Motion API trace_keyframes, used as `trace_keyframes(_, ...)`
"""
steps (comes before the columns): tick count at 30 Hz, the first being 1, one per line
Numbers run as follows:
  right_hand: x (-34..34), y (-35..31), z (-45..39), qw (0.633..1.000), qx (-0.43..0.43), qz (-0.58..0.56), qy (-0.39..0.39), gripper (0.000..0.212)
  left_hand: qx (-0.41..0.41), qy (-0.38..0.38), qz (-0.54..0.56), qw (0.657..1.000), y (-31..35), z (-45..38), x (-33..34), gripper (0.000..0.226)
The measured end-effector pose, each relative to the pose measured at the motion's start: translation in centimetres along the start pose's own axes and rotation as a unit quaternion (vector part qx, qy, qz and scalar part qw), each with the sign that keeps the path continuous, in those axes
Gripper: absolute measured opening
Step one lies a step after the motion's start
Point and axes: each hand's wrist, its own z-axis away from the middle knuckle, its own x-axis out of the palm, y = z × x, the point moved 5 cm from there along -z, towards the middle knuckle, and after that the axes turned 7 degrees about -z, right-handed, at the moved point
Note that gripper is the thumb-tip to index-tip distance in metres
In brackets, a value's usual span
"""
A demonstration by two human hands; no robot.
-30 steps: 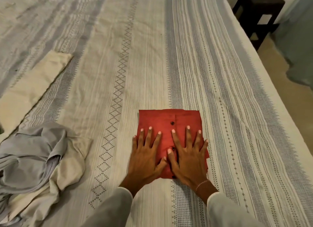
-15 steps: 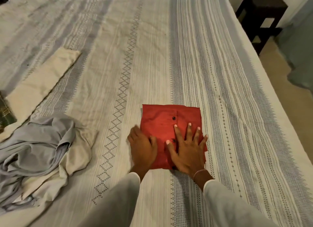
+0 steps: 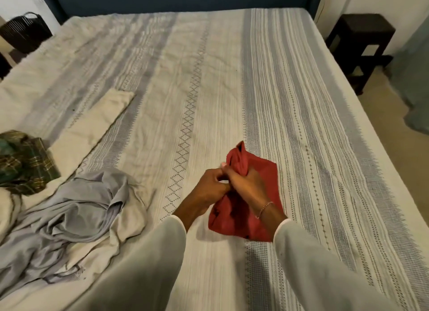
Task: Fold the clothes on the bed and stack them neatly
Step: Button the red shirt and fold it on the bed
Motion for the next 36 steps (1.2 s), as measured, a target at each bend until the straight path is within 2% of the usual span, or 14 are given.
trace_keyframes(3,-2.1,-1.1,-0.6,0.997,0.005,-0.063,0.035,0.031,0.012,-0.074,0.052,0.996,2.2,1.2,-0.2,0.033)
trace_keyframes(5,-3.5,-1.2,-0.5,0.995,0.021,-0.083,0.056,0.032,0.012,-0.088,0.118,0.989,3.1,1.7,-0.8,0.033)
trace_keyframes(7,-4.0,-1.7,0.5,0.990,0.038,-0.135,0.015,0.027,-0.012,0.024,0.170,0.985,3.4,2.0,-2.5,0.027)
trace_keyframes(9,-4.5,-2.7,2.1,0.971,0.045,-0.229,-0.052,0.019,-0.065,0.215,0.165,0.960,1.5,2.3,-4.9,0.024)
trace_keyframes(11,-5.7,-3.8,4.0,0.947,0.049,-0.297,-0.112,0.021,-0.127,0.318,0.126,0.931,-1.5,3.0,-6.8,0.042)
trace_keyframes(12,-6.5,-3.9,4.6,0.933,0.052,-0.327,-0.139,0.023,-0.164,0.294,0.147,0.930,-3.0,3.4,-6.9,0.059)
trace_keyframes(15,-9.2,-2.3,5.1,0.913,0.086,-0.345,-0.198,0.030,-0.205,0.051,0.352,0.912,-6.5,4.2,-4.0,0.116)
trace_keyframes(18,-12.0,3.2,4.2,0.932,0.142,-0.267,-0.199,0.032,-0.175,-0.087,0.438,0.878,-7.2,5.9,-1.3,0.119)
trace_keyframes(20,-13.3,8.9,3.3,0.951,0.175,-0.192,-0.170,0.032,-0.213,-0.089,0.372,0.899,-9.0,6.9,0.4,0.098)
trace_keyframes(22,-14.6,14.4,2.8,0.969,0.190,-0.112,-0.110,0.030,-0.250,-0.063,0.195,0.946,-11.4,7.7,1.8,0.071)
trace_keyframes(27,-16.0,14.8,2.1,0.987,0.001,0.127,0.101,0.033,-0.220,0.118,-0.016,0.968,-12.8,5.8,1.2,0.036)
trace_keyframes(30,-16.0,13.3,1.0,0.975,-0.094,0.173,0.099,0.034,-0.132,0.210,-0.164,0.955,-11.2,4.6,0.8,0.035)
trace_keyframes(32,-15.9,13.3,0.1,0.975,-0.096,0.187,0.073,0.030,-0.104,0.245,-0.234,0.935,-10.2,4.4,0.9,0.033)
trace_keyframes(36,-16.0,13.0,-1.1,0.986,-0.024,0.149,0.070,0.022,-0.170,0.204,-0.202,0.943,-10.9,3.2,0.9,0.030)
